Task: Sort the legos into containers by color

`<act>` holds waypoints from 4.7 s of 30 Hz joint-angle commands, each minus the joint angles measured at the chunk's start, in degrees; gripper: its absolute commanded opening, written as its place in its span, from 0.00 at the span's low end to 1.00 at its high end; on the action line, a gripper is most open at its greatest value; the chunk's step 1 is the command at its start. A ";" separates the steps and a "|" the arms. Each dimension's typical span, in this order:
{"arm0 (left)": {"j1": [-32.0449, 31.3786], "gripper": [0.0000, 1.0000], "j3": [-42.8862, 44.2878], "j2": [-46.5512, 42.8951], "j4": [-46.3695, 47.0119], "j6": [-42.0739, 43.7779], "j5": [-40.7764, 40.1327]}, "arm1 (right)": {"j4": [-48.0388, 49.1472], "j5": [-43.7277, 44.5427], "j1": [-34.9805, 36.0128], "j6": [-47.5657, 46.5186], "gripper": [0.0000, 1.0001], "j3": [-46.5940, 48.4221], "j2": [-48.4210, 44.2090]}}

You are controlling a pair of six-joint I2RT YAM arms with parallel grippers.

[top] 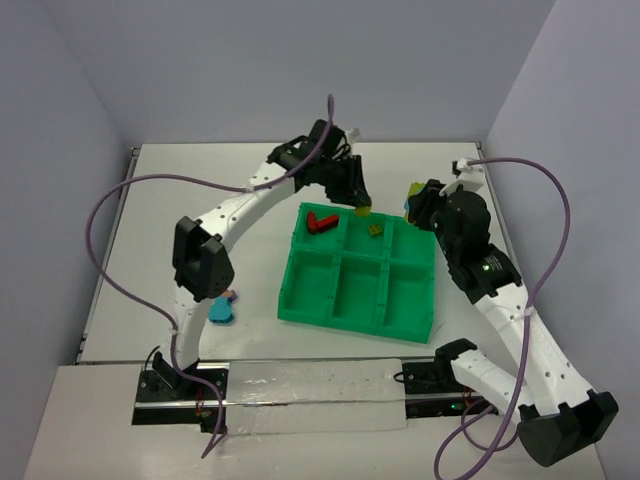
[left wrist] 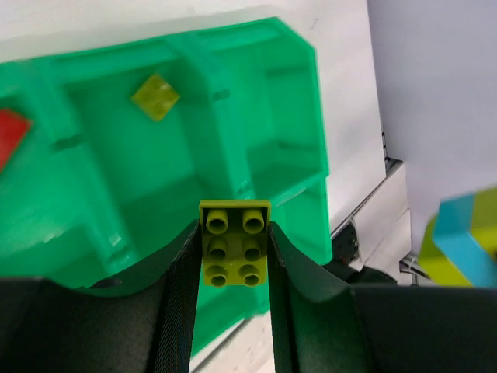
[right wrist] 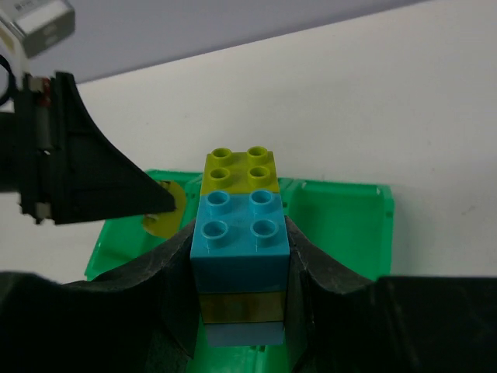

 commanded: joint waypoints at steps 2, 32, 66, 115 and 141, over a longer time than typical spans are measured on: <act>-1.72 0.00 8.48 6.33 -2.33 -1.03 -2.52 | -5.41 10.84 -0.22 10.34 0.00 -0.04 -3.98; 19.04 0.97 -35.53 -40.98 19.60 4.32 5.91 | -0.98 -27.09 1.78 7.58 0.00 13.05 9.96; 17.02 0.83 -47.03 -49.37 27.12 9.52 3.58 | -10.79 -12.86 12.97 30.20 0.00 50.71 45.34; 12.30 0.00 -37.67 -36.81 26.89 8.87 7.00 | -9.66 -17.16 4.61 28.62 0.00 50.45 43.65; -1.05 0.15 -17.88 -3.80 19.38 2.60 0.34 | -12.82 1.04 -10.46 10.07 0.00 26.84 18.65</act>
